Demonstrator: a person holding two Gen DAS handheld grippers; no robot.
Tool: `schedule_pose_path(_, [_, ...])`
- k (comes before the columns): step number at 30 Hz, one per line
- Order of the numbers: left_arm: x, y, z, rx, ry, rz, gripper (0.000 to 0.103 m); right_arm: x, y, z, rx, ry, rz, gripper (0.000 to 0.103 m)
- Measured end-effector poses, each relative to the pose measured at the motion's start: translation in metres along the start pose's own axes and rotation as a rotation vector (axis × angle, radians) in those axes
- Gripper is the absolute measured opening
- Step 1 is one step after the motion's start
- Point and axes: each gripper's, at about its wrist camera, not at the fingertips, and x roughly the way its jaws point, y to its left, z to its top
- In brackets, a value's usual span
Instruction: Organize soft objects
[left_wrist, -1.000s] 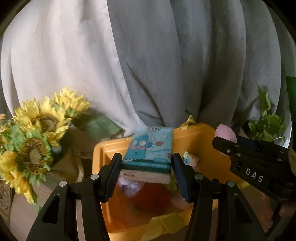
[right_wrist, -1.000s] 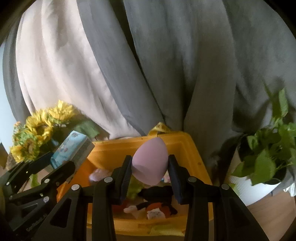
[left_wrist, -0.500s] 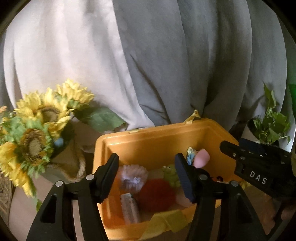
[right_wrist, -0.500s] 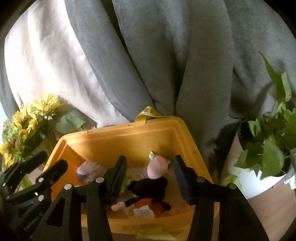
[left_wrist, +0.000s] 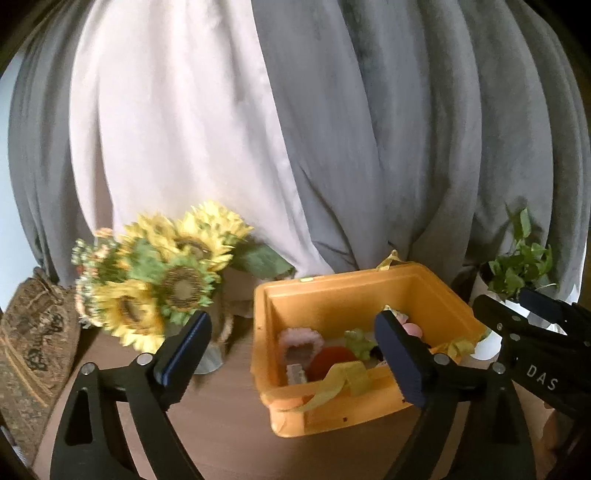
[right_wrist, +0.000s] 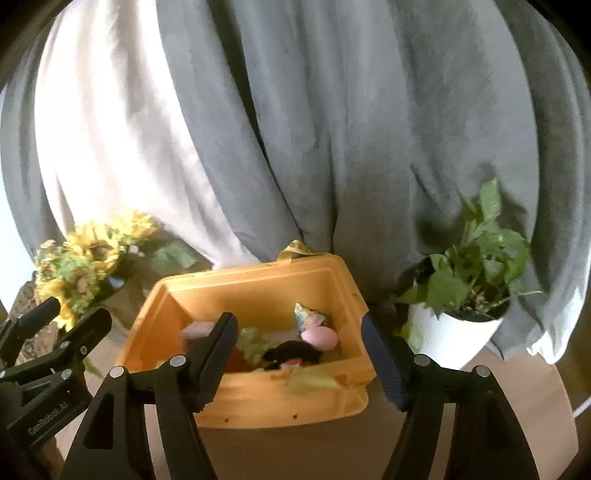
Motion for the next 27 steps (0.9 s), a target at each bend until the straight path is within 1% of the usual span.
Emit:
schedule_pose_path(2, [-0.014,0.006,-0.001,0.002,-0.018,0.015,0.099,-0.015,0.004,-0.004,0.002,-0.013,-0.005,0.073])
schedule_pose_path(5, [-0.035,0.016,-0.004,0.007,-0.035,0.003,0.101,-0.038,0.011,-0.011,0.008,-0.026,-0.023,0.073])
schedule_pose_path(10, [-0.060,0.034,-0.009,0.019,-0.044,-0.055,0.102,-0.072,0.026,-0.025,0.040,-0.040,-0.057,0.074])
schedule_pose_path(15, [-0.081,0.045,-0.017,0.055,-0.057,-0.126,0.103,-0.107,0.044,-0.040,0.071,-0.073,-0.132,0.075])
schedule_pose_path(19, [-0.100,0.049,-0.023,0.056,-0.062,-0.159,0.103,-0.132,0.055,-0.052,0.085,-0.087,-0.164,0.076])
schedule_pose_path(23, [-0.121,0.050,-0.031,0.056,-0.074,-0.160,0.103,-0.155,0.058,-0.060,0.085,-0.104,-0.178,0.076])
schedule_pose_path(27, [-0.143,0.048,-0.040,0.050,-0.079,-0.139,0.103,-0.177,0.059,-0.068,0.072,-0.117,-0.183,0.076])
